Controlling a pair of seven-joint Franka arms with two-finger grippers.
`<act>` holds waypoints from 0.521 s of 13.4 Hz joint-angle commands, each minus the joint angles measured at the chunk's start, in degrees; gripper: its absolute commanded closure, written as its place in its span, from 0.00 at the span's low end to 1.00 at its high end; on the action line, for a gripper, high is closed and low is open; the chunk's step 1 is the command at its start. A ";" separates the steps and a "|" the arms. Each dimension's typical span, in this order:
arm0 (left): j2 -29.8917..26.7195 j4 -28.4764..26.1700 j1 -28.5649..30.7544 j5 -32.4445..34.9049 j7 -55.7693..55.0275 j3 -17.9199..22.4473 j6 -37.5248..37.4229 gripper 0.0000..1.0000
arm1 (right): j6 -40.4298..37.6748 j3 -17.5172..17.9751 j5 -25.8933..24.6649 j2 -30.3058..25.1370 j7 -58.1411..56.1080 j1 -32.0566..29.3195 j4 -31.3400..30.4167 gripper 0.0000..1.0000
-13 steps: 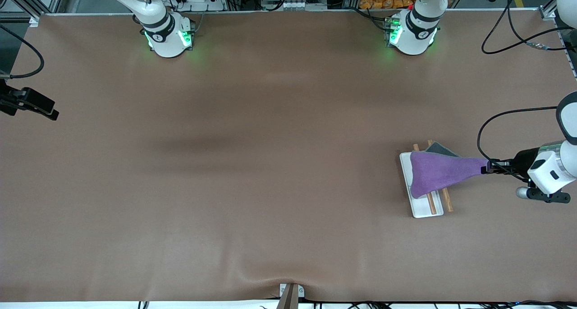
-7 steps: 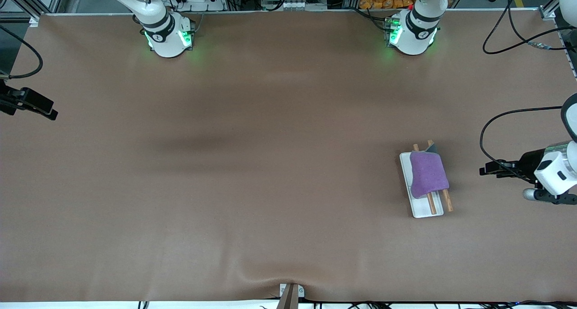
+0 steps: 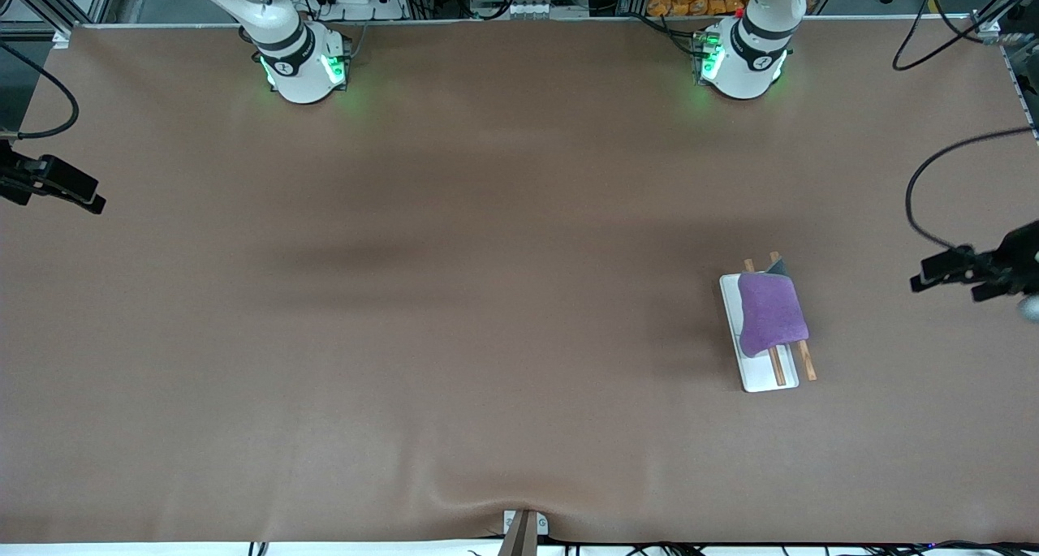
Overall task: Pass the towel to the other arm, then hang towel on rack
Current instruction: 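Release the towel and raise the left gripper away from the rack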
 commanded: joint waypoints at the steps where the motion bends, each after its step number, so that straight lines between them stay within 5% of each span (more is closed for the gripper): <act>1: -5.27 -1.30 -0.13 1.63 -7.46 -2.14 -3.19 0.00 | 0.74 0.38 -0.13 -1.78 -0.31 -0.58 -1.87 0.00; 7: -11.69 -1.56 -0.13 1.89 -15.22 -4.26 -10.22 0.00 | 0.66 0.38 -0.05 -1.78 -0.22 -0.66 -1.87 0.00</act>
